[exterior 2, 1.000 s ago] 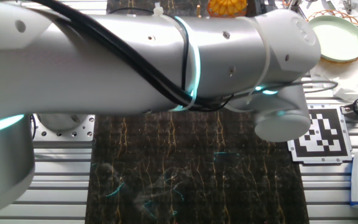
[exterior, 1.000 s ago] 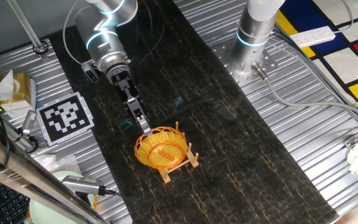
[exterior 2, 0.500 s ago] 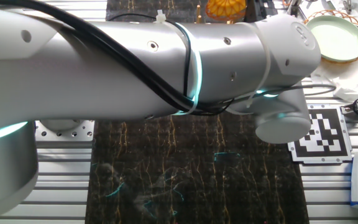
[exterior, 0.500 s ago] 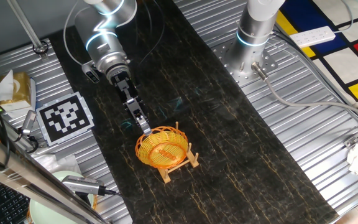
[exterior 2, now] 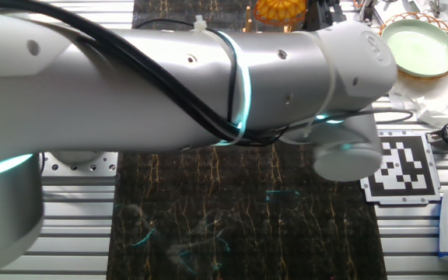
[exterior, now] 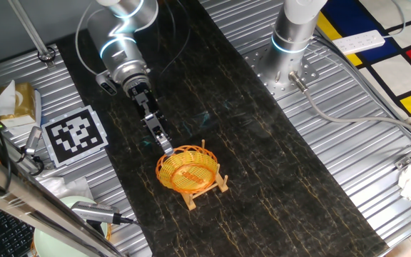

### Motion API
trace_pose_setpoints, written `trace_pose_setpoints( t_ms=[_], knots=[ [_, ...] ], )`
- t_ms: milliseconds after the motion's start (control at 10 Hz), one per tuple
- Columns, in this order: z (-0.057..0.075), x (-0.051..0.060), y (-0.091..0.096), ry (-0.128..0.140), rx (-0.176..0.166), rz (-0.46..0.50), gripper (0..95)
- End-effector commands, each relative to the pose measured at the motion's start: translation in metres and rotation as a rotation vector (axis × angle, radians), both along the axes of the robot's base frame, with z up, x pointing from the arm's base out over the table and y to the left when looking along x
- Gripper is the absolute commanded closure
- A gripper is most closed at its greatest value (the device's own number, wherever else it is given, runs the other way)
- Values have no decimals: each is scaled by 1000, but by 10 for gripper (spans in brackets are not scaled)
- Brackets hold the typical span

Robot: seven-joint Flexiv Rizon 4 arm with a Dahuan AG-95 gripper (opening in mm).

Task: Put the dish on the dish rack

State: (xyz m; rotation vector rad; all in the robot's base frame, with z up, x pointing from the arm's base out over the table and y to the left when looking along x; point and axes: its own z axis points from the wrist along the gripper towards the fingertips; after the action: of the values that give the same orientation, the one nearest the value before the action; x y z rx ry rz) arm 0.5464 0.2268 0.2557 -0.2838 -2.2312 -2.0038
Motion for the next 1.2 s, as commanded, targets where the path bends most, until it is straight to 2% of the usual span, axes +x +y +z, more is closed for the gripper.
trace_pose_setpoints(
  t_ms=[100, 500, 800, 1000, 1200],
  knots=[
    [-1, 0, 0, -5, 0, -21, 950],
    [-7, -3, -2, -18, 0, -45, 950],
    [-11, -4, -4, -17, 0, -54, 950],
    [-11, -5, -4, -41, 9, -52, 950],
    [-11, -5, -4, -42, 7, -51, 950]
  ],
)
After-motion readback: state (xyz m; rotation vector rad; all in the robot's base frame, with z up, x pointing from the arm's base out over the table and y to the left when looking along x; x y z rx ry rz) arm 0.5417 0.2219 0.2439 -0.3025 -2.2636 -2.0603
